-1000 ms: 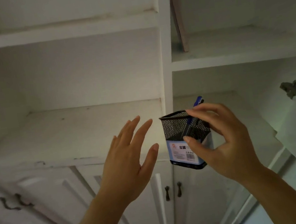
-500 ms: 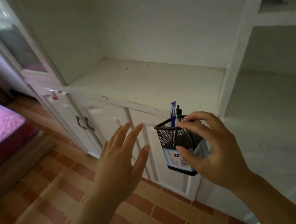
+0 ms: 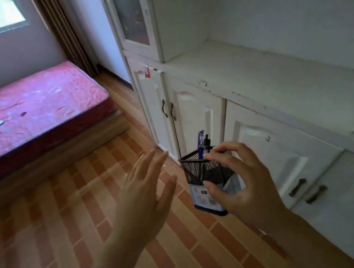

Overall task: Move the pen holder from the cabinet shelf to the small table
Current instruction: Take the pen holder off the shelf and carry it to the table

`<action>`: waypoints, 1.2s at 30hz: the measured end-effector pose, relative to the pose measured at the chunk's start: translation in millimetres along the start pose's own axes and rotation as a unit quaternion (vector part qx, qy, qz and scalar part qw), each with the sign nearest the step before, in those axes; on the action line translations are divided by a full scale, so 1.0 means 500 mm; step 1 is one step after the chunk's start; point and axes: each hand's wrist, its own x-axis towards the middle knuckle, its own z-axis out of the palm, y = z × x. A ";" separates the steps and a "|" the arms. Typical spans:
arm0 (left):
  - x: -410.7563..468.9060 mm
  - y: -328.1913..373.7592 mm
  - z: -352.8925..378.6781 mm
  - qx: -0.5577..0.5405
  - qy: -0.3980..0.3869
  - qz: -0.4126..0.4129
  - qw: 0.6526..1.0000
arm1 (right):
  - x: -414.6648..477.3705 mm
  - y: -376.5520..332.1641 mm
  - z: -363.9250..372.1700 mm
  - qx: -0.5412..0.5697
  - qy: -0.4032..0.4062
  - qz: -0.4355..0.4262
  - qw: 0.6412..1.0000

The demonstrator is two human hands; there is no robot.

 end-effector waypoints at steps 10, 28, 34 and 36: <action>-0.150 -0.259 -0.164 -0.017 0.042 -0.102 0.994 | 0.054 -0.198 0.275 0.030 -0.088 -0.070 0.993; -0.524 -0.744 -0.486 0.038 0.161 -0.383 0.909 | 0.116 -0.607 0.930 0.198 -0.262 -0.181 0.927; -0.541 -0.906 -0.532 0.010 0.183 -0.421 0.888 | 0.176 -0.680 1.116 0.243 -0.296 -0.200 0.902; -0.531 -0.975 -0.557 0.023 0.186 -0.436 0.880 | 0.214 -0.704 1.185 0.249 -0.296 -0.209 0.898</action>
